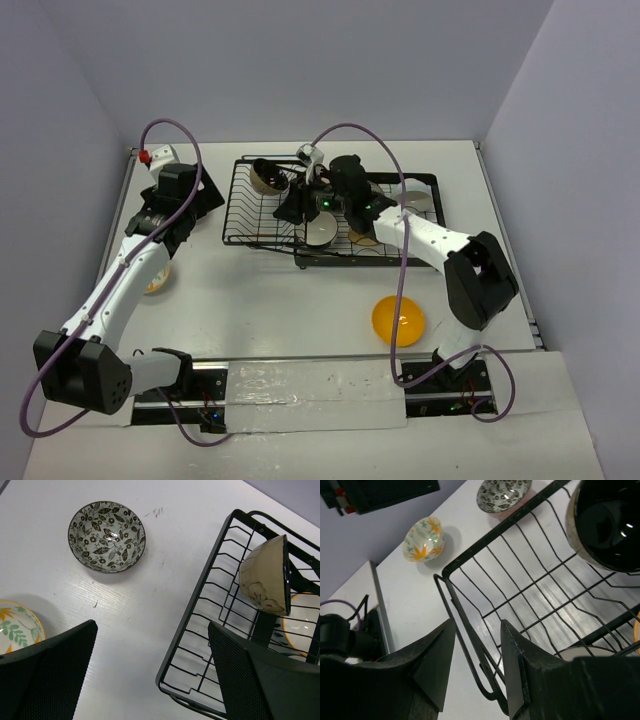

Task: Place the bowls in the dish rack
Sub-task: Place the bowl in the dish rack.

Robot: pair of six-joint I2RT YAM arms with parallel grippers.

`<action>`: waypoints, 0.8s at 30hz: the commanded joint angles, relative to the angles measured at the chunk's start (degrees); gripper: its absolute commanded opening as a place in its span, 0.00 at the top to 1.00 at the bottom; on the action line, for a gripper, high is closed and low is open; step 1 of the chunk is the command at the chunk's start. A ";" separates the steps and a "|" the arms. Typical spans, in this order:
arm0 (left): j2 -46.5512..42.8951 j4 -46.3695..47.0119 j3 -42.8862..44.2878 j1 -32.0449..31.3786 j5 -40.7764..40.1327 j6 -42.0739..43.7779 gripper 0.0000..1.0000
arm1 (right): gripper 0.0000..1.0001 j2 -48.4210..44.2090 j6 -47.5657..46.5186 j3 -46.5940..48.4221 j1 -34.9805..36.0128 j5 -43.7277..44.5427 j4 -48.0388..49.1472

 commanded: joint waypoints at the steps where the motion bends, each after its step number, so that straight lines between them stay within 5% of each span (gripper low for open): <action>1: -0.43 1.88 0.28 -0.17 -0.21 0.51 0.02 | 0.51 -2.48 -0.50 3.19 0.09 5.16 -1.76; 15: 2.03 1.80 0.37 -0.18 0.32 0.51 0.02 | 0.52 17.64 0.03 26.29 -1.14 12.91 -10.71; 24: 3.00 1.71 0.72 -0.17 3.31 0.34 0.03 | 0.54 23.80 0.12 30.71 -3.34 11.59 -11.60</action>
